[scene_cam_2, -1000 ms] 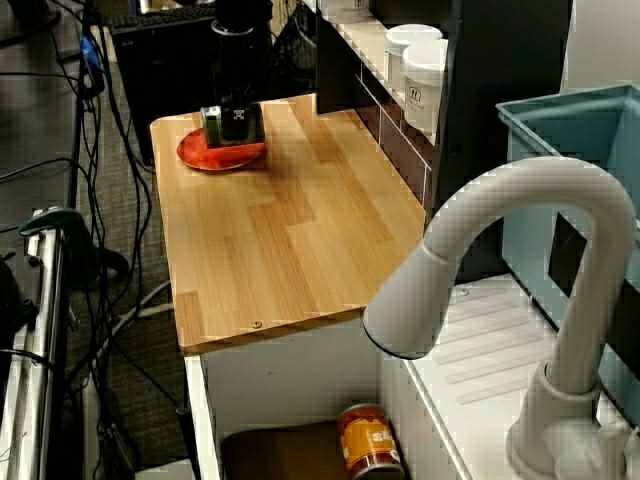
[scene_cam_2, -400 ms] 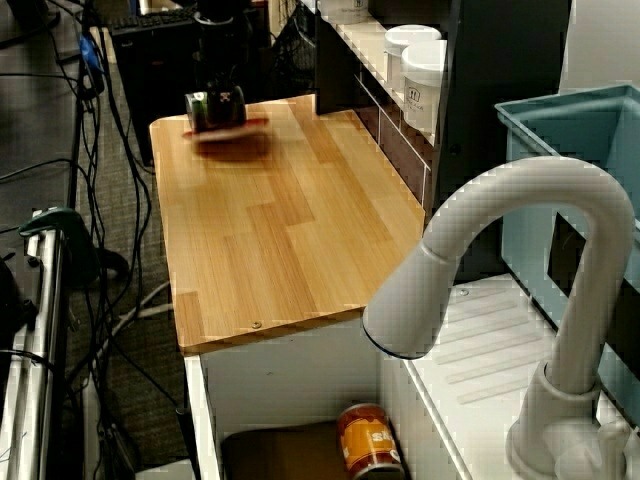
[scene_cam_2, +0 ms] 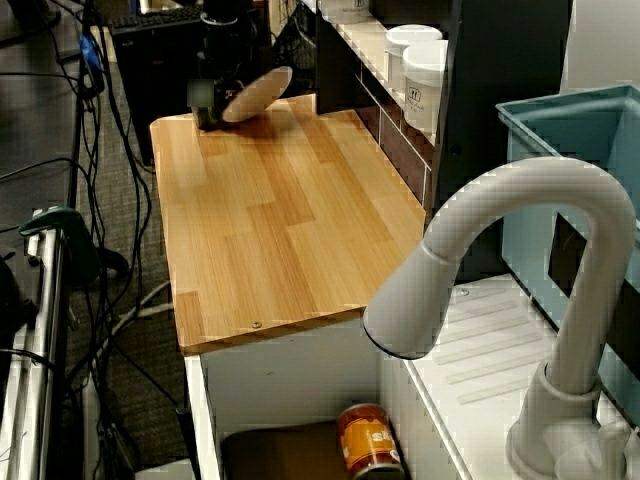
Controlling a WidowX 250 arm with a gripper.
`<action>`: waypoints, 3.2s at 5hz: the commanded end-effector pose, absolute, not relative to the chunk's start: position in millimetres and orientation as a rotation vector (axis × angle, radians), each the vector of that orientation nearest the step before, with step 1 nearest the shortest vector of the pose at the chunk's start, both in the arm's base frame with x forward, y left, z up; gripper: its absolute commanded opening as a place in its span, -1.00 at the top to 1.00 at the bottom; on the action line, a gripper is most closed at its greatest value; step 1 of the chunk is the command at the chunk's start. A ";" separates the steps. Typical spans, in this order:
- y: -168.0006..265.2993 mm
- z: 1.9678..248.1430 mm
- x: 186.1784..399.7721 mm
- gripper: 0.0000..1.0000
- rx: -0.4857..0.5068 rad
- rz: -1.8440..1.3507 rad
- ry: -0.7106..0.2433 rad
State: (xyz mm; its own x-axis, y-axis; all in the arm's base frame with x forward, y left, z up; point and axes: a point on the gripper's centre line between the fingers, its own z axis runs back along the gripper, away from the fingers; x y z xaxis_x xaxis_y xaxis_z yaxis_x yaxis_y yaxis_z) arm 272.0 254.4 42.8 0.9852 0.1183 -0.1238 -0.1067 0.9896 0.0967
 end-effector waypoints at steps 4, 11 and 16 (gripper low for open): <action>227.9 55.2 263.8 -1.00 -0.072 -0.093 0.209; 99.1 91.9 244.9 -1.00 -0.102 -0.013 0.018; 58.5 110.1 237.3 -1.00 -0.275 -0.072 0.108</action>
